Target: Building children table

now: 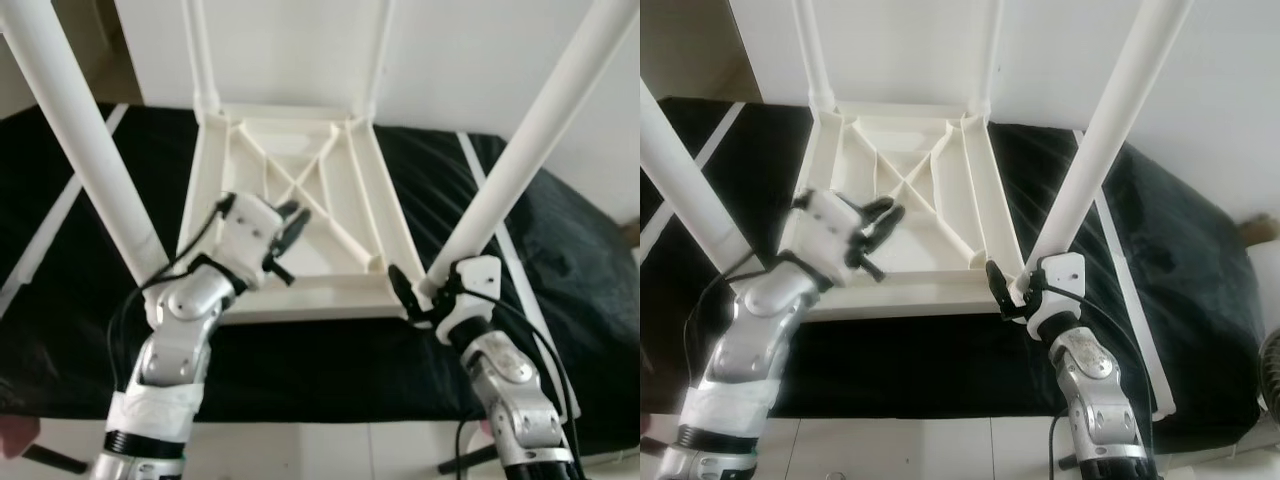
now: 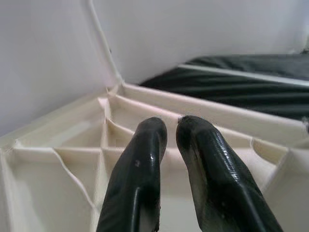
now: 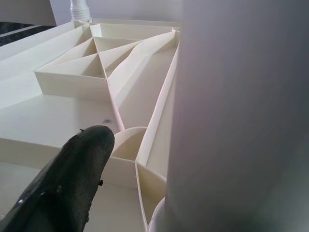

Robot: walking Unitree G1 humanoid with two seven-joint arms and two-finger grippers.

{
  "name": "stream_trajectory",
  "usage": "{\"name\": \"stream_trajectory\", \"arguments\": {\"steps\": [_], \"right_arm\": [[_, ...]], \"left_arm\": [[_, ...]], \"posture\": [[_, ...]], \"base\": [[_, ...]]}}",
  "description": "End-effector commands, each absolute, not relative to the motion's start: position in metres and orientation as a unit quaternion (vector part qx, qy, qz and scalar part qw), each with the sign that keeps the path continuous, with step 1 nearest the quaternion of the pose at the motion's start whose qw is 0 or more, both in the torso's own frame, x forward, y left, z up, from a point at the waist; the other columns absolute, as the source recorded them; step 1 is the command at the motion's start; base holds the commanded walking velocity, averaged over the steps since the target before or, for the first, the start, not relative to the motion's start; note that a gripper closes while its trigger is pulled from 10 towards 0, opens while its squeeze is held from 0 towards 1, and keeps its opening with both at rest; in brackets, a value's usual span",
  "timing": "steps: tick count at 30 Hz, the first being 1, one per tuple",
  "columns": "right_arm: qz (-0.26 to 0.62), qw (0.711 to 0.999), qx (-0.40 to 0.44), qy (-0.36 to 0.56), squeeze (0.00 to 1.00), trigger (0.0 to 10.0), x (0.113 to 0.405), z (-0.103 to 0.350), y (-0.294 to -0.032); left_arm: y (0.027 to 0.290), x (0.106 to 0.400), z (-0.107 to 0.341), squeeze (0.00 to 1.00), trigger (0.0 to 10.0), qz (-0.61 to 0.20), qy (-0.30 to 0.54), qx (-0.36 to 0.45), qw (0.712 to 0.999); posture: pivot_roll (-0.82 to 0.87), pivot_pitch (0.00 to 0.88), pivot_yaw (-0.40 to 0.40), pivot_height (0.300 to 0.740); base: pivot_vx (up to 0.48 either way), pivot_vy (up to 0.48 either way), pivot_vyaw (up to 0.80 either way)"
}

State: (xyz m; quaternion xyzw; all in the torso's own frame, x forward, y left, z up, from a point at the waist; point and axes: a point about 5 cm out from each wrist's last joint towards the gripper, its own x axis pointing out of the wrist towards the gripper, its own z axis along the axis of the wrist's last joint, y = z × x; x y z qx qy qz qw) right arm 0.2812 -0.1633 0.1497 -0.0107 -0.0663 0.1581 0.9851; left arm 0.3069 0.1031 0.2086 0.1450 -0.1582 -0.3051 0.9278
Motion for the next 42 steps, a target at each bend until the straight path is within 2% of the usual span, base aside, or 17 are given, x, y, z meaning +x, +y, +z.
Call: {"name": "stream_trajectory", "arguments": {"steps": [1, 6, 16, 17, 18, 19, 20, 21, 31, 32, 36, 42], "right_arm": [[0.159, 0.985, -0.013, -0.065, 0.0, 10.0, 0.2804, 0.1485, -0.1641], [0.159, 0.985, -0.013, -0.064, 0.0, 10.0, 0.2805, 0.1483, -0.1645], [0.161, 0.985, -0.011, -0.063, 0.0, 10.0, 0.2805, 0.1472, -0.162], [0.162, 0.985, -0.011, -0.063, 0.0, 10.0, 0.2805, 0.1471, -0.1619], [0.162, 0.985, -0.011, -0.063, 0.0, 10.0, 0.2805, 0.1471, -0.1619], [0.162, 0.985, -0.011, -0.063, 0.0, 10.0, 0.2804, 0.147, -0.1617], [0.163, 0.985, -0.011, -0.063, 0.0, 10.0, 0.28, 0.147, -0.1615], [0.164, 0.984, -0.011, -0.063, 0.0, 10.0, 0.2798, 0.1469, -0.1613], [0.166, 0.984, -0.011, -0.061, 0.0, 10.0, 0.2785, 0.1462, -0.1603], [0.167, 0.984, -0.011, -0.061, 0.0, 10.0, 0.2784, 0.1461, -0.1602], [0.167, 0.984, -0.012, -0.062, 0.0, 10.0, 0.2785, 0.1463, -0.1602], [0.168, 0.984, -0.015, -0.064, 0.0, 10.0, 0.2799, 0.1481, -0.1608]], "left_arm": [[0.1121, 0.313, 0.2064, 1.0, 10.0, -0.225, -0.148, 0.1, 0.958], [0.1179, 0.3148, 0.2077, 1.0, 10.0, -0.218, -0.14, 0.038, 0.965], [0.1172, 0.3151, 0.2026, 1.0, 10.0, -0.213, -0.144, 0.094, 0.962], [0.1167, 0.3146, 0.2038, 1.0, 3.4, -0.216, -0.15, 0.096, 0.96], [0.1167, 0.3146, 0.2038, 1.0, 3.4, -0.216, -0.15, 0.096, 0.96], [0.1166, 0.3144, 0.2051, 1.0, 0.0, -0.217, -0.154, 0.098, 0.959], [0.1171, 0.3146, 0.2069, 0.9, 0.0, -0.211, -0.158, 0.102, 0.959], [0.1166, 0.3145, 0.2067, 0.0, 0.0, -0.215, -0.157, 0.103, 0.958], [0.1144, 0.3133, 0.2034, 0.0, 0.0, -0.219, -0.149, 0.11, 0.958], [0.114, 0.3134, 0.203, 1.0, 10.0, -0.221, -0.148, 0.099, 0.959], [0.1133, 0.313, 0.2045, 1.0, 10.0, -0.224, -0.155, 0.093, 0.958], [0.1088, 0.31, 0.2039, 1.0, 10.0, -0.233, -0.176, 0.149, 0.945]], "posture": [[-0.09, 0.106, -0.044, 0.74], [-0.09, 0.106, -0.045, 0.74], [-0.09, 0.102, -0.044, 0.74], [-0.09, 0.103, -0.045, 0.74], [-0.09, 0.103, -0.045, 0.74], [-0.09, 0.103, -0.045, 0.74], [-0.09, 0.103, -0.044, 0.74], [-0.09, 0.103, -0.043, 0.74], [-0.09, 0.099, -0.043, 0.74], [-0.09, 0.097, -0.042, 0.74], [-0.09, 0.094, -0.045, 0.74], [-0.09, 0.096, -0.048, 0.74]], "base": [[0.0, 0.0, 0.0], [0.0, 0.0, 0.0], [0.0, 0.0, 0.0], [0.0, 0.0, 0.0], [0.0, 0.0, 0.0], [0.0, 0.0, 0.0], [0.0, 0.0, 0.0], [0.0, 0.0, 0.0], [0.0, 0.0, 0.0], [0.0, 0.0, 0.0], [0.0, 0.0, 0.0], [0.0, 0.0, 0.0]]}}
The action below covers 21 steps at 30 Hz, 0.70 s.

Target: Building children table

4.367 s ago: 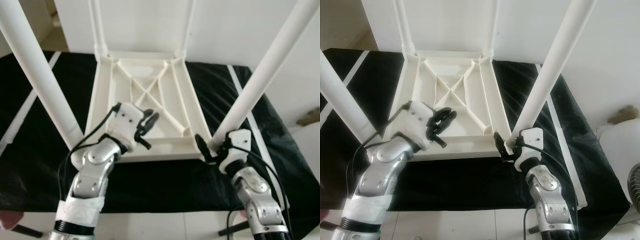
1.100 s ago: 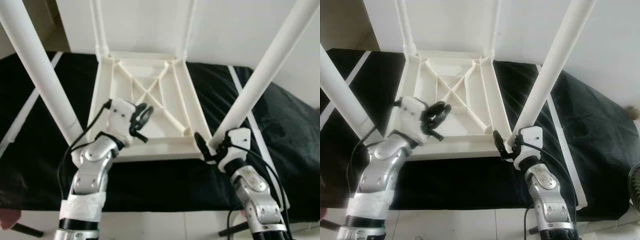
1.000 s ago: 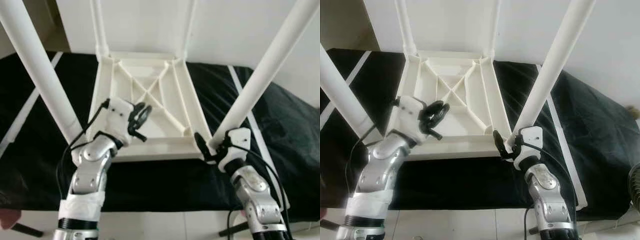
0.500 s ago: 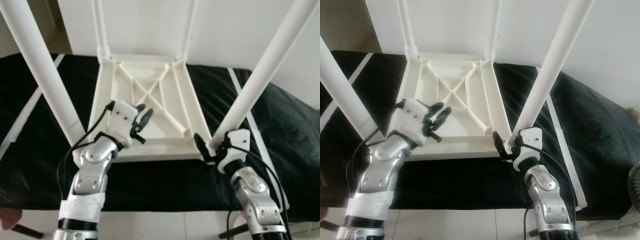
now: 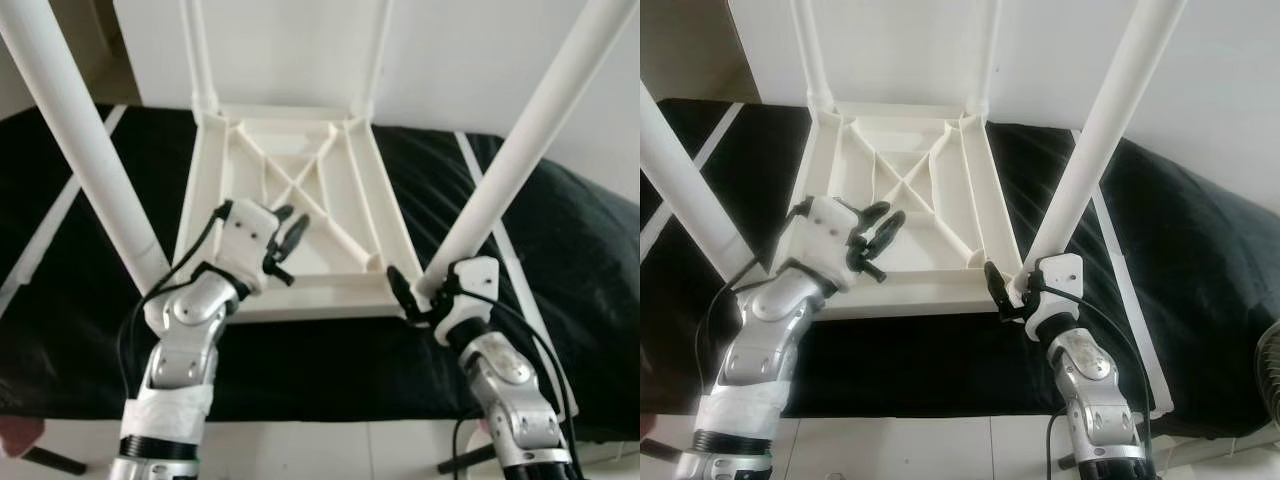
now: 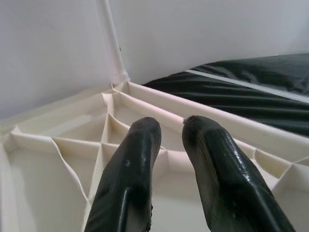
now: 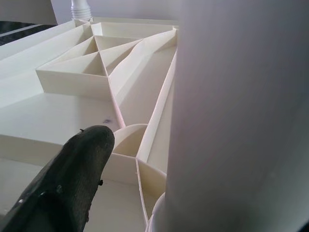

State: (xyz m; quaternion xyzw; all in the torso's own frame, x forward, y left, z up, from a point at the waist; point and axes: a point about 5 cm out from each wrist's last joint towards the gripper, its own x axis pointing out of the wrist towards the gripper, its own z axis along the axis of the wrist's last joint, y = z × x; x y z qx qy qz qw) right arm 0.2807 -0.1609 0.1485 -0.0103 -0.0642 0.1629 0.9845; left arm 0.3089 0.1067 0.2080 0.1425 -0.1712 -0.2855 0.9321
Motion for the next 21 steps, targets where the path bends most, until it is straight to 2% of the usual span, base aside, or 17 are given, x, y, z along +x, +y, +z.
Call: {"name": "stream_trajectory", "arguments": {"steps": [1, 21], "right_arm": [[0.168, 0.984, -0.015, -0.064, 0.0, 10.0, 0.2799, 0.1481, -0.1608], [0.163, 0.985, -0.012, -0.063, 0.0, 10.0, 0.2798, 0.1478, -0.1614]], "left_arm": [[0.1088, 0.31, 0.2039, 1.0, 10.0, -0.233, -0.176, 0.149, 0.945], [0.1114, 0.3097, 0.2026, 1.0, 10.0, -0.227, -0.182, 0.178, 0.94]], "posture": [[-0.09, 0.096, -0.048, 0.74], [-0.09, 0.111, -0.048, 0.74]], "base": [[0.0, 0.0, 0.0], [0.0, 0.0, 0.0]]}}
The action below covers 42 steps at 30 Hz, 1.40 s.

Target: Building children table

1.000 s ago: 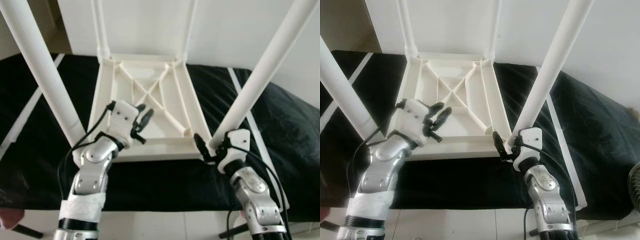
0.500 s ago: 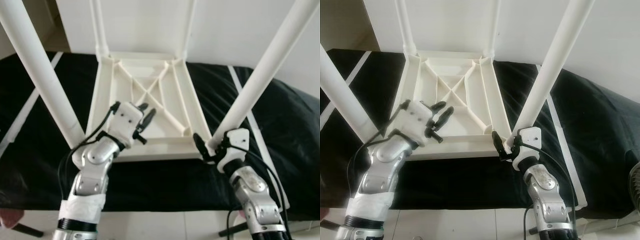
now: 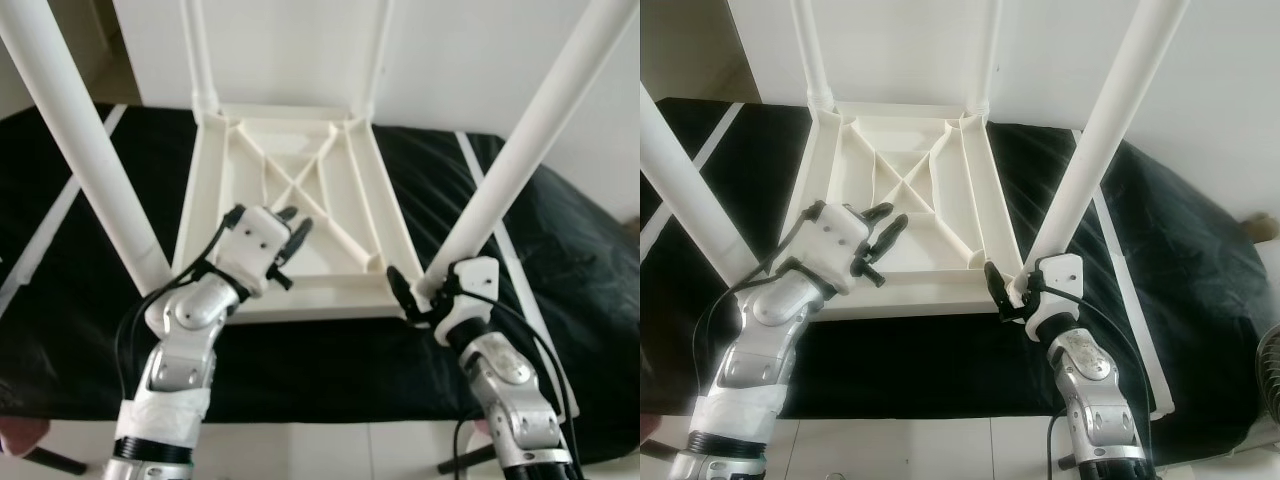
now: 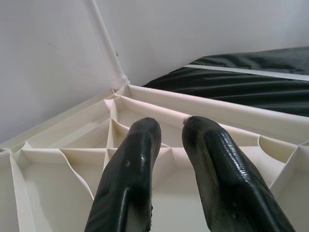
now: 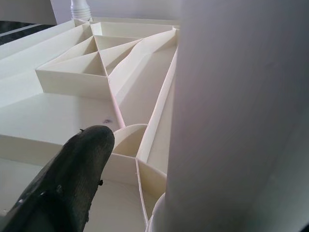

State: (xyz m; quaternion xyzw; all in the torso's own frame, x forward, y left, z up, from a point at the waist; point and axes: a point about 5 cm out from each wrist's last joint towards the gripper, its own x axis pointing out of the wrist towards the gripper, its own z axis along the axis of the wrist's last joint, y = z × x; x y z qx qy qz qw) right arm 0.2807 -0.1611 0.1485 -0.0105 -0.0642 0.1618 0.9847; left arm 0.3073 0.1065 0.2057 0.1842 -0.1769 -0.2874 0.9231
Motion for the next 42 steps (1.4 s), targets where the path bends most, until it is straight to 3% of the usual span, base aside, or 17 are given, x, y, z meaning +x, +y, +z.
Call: {"name": "stream_trajectory", "arguments": {"steps": [1, 20, 28, 42], "right_arm": [[0.163, 0.985, -0.012, -0.063, 0.0, 10.0, 0.28, 0.148, -0.161], [0.162, 0.985, -0.014, -0.065, 0.0, 10.0, 0.282, 0.148, -0.163], [0.163, 0.984, -0.015, -0.067, 0.0, 10.0, 0.284, 0.15, -0.163], [0.165, 0.984, -0.017, -0.068, 0.0, 10.0, 0.285, 0.151, -0.163]], "left_arm": [[0.111, 0.31, 0.203, 1.0, 10.0, -0.227, -0.182, 0.178, 0.94], [0.111, 0.311, 0.205, 1.0, 10.0, -0.223, -0.191, 0.176, 0.939], [0.118, 0.31, 0.221, 1.0, 10.0, -0.183, -0.25, 0.101, 0.945], [0.123, 0.311, 0.226, 1.0, 10.0, -0.165, -0.265, 0.098, 0.945]], "posture": [[-0.09, 0.11, -0.048, 0.74], [-0.09, 0.1, -0.053, 0.74], [-0.09, 0.092, -0.06, 0.74], [-0.09, 0.094, -0.064, 0.74]], "base": [[0.0, 0.0, 0.0], [0.0, 0.0, 0.0], [0.0, 0.0, 0.0], [0.0, 0.0, 0.0]]}}
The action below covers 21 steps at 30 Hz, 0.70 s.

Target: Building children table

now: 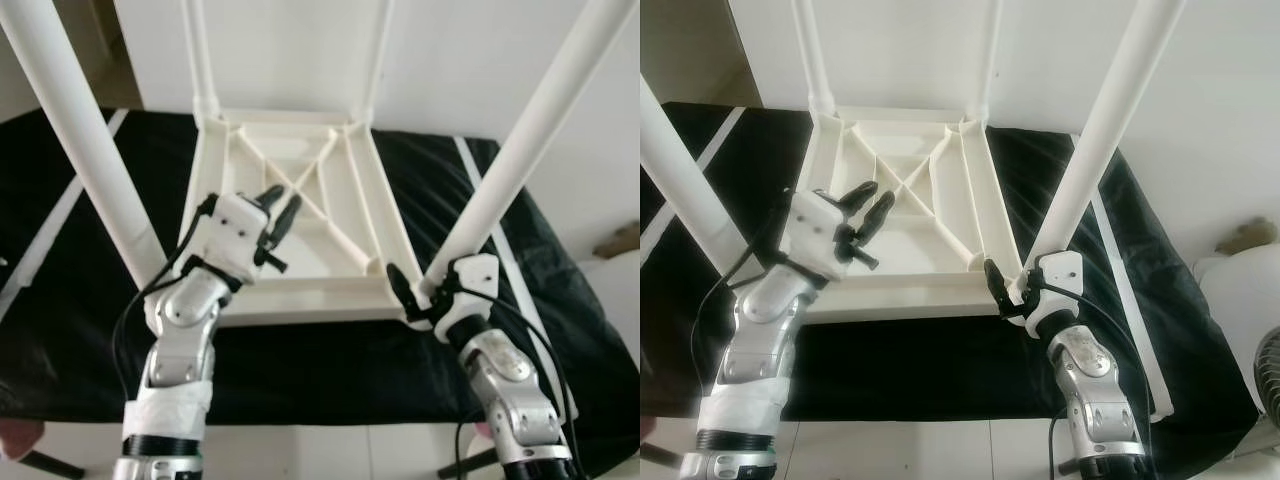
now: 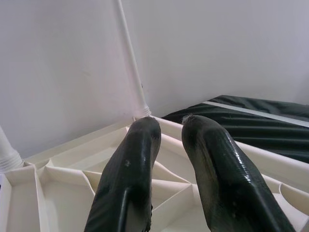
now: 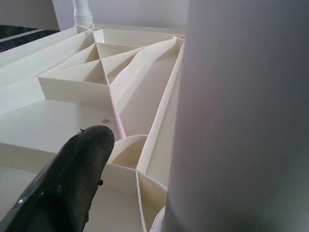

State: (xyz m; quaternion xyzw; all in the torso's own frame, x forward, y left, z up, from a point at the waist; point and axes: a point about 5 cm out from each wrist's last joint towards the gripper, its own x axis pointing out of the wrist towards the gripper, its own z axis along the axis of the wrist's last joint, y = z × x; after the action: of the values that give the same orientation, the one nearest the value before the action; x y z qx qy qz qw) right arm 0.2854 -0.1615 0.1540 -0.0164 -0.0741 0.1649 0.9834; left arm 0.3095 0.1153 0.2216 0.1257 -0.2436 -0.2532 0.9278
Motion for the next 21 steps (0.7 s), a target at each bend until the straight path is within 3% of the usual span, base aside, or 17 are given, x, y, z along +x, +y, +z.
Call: {"name": "stream_trajectory", "arguments": {"steps": [1, 21], "right_arm": [[0.165, 0.984, -0.017, -0.068, 0.0, 10.0, 0.2851, 0.1506, -0.1631], [0.168, 0.983, -0.018, -0.067, 0.0, 10.0, 0.2849, 0.1494, -0.1618]], "left_arm": [[0.1228, 0.3108, 0.2262, 1.0, 10.0, -0.165, -0.265, 0.098, 0.945], [0.1179, 0.3111, 0.2262, 1.0, 10.0, -0.182, -0.267, 0.099, 0.941]], "posture": [[-0.09, 0.094, -0.064, 0.74], [-0.09, 0.085, -0.059, 0.74]], "base": [[0.0, 0.0, 0.0], [0.0, 0.0, 0.0]]}}
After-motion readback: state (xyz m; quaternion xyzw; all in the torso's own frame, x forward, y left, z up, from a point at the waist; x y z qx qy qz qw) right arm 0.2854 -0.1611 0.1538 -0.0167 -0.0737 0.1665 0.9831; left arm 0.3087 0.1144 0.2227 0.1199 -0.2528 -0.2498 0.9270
